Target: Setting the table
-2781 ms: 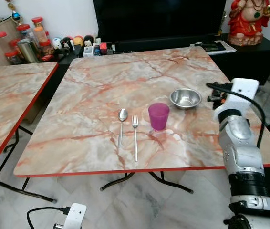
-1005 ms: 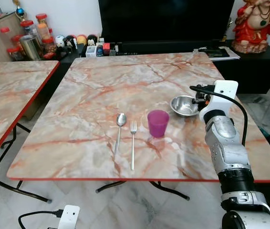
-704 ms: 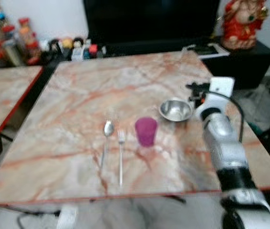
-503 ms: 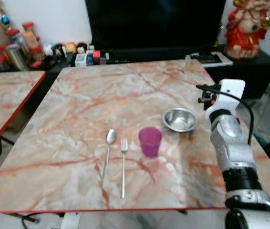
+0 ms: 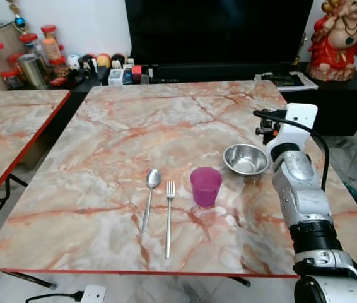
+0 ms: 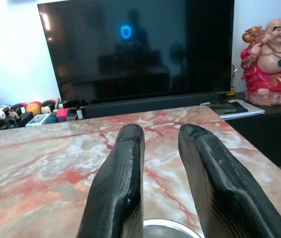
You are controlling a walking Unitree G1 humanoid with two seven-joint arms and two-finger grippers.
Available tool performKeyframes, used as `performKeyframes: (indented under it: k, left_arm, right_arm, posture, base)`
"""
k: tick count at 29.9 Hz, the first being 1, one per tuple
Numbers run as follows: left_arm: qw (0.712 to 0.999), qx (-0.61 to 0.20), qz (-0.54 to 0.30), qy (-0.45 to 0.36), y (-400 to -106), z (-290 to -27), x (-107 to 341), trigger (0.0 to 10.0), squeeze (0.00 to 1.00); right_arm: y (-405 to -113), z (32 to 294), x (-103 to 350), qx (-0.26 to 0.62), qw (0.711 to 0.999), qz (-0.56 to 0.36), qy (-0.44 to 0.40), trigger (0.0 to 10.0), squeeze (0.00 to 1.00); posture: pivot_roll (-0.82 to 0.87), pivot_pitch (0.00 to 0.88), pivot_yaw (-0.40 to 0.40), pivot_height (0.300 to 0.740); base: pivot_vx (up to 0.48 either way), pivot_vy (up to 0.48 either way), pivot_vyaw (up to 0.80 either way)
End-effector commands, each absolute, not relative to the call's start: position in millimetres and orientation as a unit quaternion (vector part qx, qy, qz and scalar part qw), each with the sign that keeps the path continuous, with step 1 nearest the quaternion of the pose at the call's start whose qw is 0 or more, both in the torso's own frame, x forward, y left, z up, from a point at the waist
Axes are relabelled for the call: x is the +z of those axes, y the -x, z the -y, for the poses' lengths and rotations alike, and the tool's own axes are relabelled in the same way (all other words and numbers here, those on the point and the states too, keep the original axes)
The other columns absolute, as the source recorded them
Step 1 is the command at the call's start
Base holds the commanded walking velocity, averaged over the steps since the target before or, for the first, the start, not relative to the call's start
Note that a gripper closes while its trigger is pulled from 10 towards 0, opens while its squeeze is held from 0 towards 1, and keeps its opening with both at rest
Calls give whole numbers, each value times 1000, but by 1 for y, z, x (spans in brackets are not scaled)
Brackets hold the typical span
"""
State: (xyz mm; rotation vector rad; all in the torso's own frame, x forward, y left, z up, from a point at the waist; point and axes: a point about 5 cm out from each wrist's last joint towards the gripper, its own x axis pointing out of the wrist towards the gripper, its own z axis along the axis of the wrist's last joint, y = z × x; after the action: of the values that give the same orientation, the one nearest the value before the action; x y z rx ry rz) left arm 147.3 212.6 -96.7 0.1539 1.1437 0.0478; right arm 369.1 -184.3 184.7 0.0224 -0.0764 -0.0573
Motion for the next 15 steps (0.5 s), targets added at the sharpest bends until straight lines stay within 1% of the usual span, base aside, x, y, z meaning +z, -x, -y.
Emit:
performKeyframes:
  k: [1, 4, 8, 12, 15]
  left_arm:
    - [830, 38, -551, -75, -140, -220, -98, 10000, 0]
    - [834, 70, -542, -76, -139, -230, -96, 10000, 0]
    - [830, 95, -543, -83, -136, -244, -94, 10000, 0]
    - [830, 96, -544, -84, -135, -245, -94, 10000, 0]
    - [808, 130, -566, -98, -112, -275, -92, 10000, 0]
  right_arm:
    - [-370, 183, 188, -27, 999, 43, -12, 10000, 0]
    - [-370, 185, 188, -28, 999, 44, -12, 10000, 0]
    - [-369, 186, 188, -29, 999, 44, -11, 10000, 0]
    - [-369, 186, 188, -30, 999, 44, -11, 10000, 0]
    - [-368, 186, 187, -29, 999, 44, -11, 10000, 0]
  posture:
    - [-126, 0, 41, 740]
    - [-125, 0, 40, 740]
    - [-126, 0, 40, 740]
    - [-126, 0, 40, 740]
    - [-125, 0, 45, 740]
  base:
    - [0, 0, 0]
    - [0, 0, 0]
    - [0, 0, 0]
    - [0, 0, 0]
    - [0, 0, 0]
